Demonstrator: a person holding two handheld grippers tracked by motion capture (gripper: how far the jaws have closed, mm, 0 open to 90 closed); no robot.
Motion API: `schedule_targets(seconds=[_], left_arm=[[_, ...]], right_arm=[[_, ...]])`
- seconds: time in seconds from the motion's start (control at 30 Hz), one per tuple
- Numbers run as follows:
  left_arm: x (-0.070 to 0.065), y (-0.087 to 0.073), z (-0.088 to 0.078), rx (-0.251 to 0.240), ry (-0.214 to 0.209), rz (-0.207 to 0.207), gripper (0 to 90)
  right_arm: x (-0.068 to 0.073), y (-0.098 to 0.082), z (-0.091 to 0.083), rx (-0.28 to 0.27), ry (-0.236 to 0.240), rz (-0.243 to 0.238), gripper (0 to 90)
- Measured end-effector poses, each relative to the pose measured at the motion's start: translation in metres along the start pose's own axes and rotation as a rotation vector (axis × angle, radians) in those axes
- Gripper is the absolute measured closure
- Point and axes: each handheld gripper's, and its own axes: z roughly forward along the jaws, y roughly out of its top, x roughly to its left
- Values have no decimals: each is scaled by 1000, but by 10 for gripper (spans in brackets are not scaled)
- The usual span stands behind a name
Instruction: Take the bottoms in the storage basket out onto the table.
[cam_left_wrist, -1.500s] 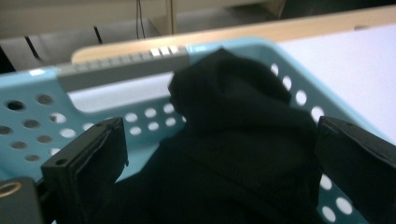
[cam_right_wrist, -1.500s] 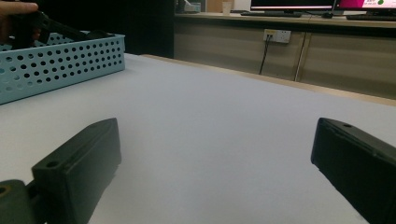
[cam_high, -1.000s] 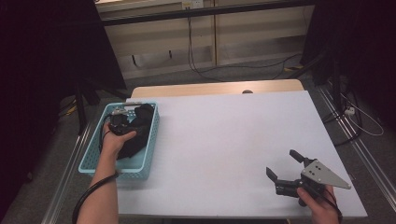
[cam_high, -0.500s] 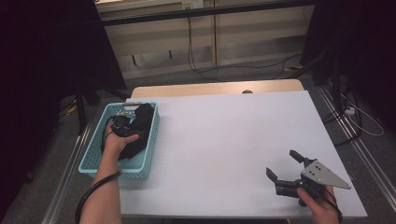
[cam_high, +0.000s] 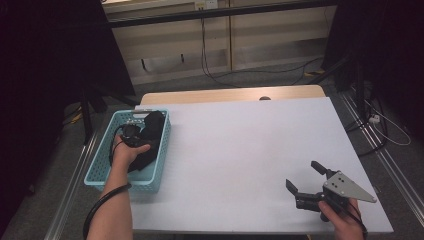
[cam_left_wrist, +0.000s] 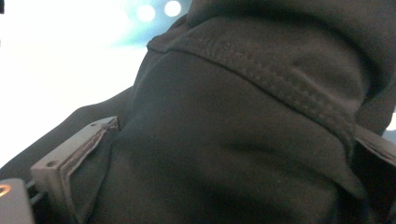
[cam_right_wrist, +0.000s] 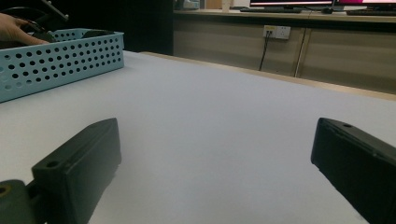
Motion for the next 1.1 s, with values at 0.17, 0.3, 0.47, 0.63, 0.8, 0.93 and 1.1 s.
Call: schedule_targets(seconds=[0.17, 0.3, 0.47, 0.63, 0.8, 0.93, 1.1], left_arm=[[-2, 4, -6, 38, -16, -15, 174], [-2, 5, -10, 40, -37, -42, 376], [-5, 8, -12, 59, -54, -70, 543], [-5, 7, -13, 58, -67, -98, 591], [-7, 10, -16, 78, -64, -125, 610], [-7, 13, -20, 84, -78, -143, 630], [-8, 17, -29, 79, -71, -131, 641]], right_arm=[[1, 1, 0, 2, 4, -10, 9], [1, 1, 0, 3, 7, -13, 9], [1, 0, 2, 8, 4, -7, 9], [2, 1, 3, 8, 8, -6, 9], [2, 1, 4, 10, 8, -4, 9], [1, 1, 3, 7, 11, -3, 9], [1, 1, 3, 2, 12, 5, 9]])
